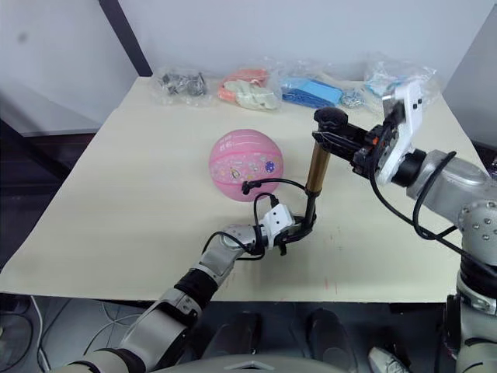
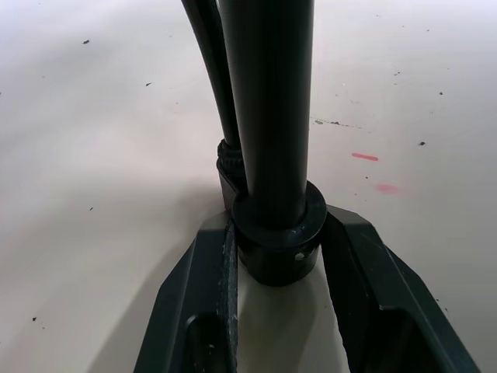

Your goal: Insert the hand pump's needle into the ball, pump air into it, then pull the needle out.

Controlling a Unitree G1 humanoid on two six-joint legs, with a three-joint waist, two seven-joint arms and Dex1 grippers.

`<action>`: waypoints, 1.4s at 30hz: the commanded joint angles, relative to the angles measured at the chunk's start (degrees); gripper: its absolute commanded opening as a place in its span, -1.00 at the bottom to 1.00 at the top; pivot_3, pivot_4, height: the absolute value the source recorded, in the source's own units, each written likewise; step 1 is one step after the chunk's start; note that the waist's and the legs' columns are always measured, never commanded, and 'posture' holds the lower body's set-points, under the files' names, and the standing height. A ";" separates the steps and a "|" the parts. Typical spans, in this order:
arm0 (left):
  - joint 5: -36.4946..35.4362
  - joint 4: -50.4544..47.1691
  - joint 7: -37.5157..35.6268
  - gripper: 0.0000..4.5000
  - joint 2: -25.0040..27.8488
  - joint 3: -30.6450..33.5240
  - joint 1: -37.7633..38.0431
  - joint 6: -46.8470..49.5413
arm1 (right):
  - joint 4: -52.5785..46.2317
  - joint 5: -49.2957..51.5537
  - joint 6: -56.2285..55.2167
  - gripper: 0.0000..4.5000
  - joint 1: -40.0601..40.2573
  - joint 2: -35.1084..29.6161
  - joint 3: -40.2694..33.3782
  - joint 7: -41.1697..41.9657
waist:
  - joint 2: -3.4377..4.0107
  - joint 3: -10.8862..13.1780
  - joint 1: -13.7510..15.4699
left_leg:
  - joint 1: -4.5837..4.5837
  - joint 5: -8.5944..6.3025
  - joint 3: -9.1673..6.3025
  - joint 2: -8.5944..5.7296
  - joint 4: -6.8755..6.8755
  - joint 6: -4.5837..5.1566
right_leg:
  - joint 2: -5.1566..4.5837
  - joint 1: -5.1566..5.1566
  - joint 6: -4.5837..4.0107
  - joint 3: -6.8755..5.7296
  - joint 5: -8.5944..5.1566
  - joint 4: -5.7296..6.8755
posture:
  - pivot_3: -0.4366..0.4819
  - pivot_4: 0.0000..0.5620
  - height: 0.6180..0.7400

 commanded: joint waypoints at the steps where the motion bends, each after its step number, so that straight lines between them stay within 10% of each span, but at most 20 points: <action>1: 3.95 6.48 -0.60 -0.53 3.08 -1.66 3.89 4.64 | 4.05 -8.46 -2.36 -0.51 6.75 2.33 10.23 1.98 | -0.08 -0.26 -0.25 | 0.02 0.00 -0.03 0.01 0.00 0.00 | 0.01 0.03 0.00 0.00 0.00 0.01 | -0.05 -0.47 1.00; 14: 3.88 6.16 -0.49 -0.53 3.12 -1.67 3.65 4.94 | 14.41 -25.46 -12.63 -0.51 15.82 8.56 22.55 8.32 | -0.19 -1.07 -0.90 | 0.54 -0.01 0.01 0.11 -0.24 -0.02 | 0.12 0.26 -0.06 0.13 -0.04 0.00 | -0.05 -0.47 1.00; 42: 4.01 7.71 -0.45 -0.53 2.31 -1.57 2.71 4.31 | 2.89 2.92 9.49 -0.51 -18.10 -0.51 -7.21 0.76 | 0.47 0.48 -0.37 | -0.20 0.02 -0.06 -0.10 0.00 -0.02 | -0.21 -0.16 0.06 0.06 0.05 -0.01 | -0.05 -0.47 1.00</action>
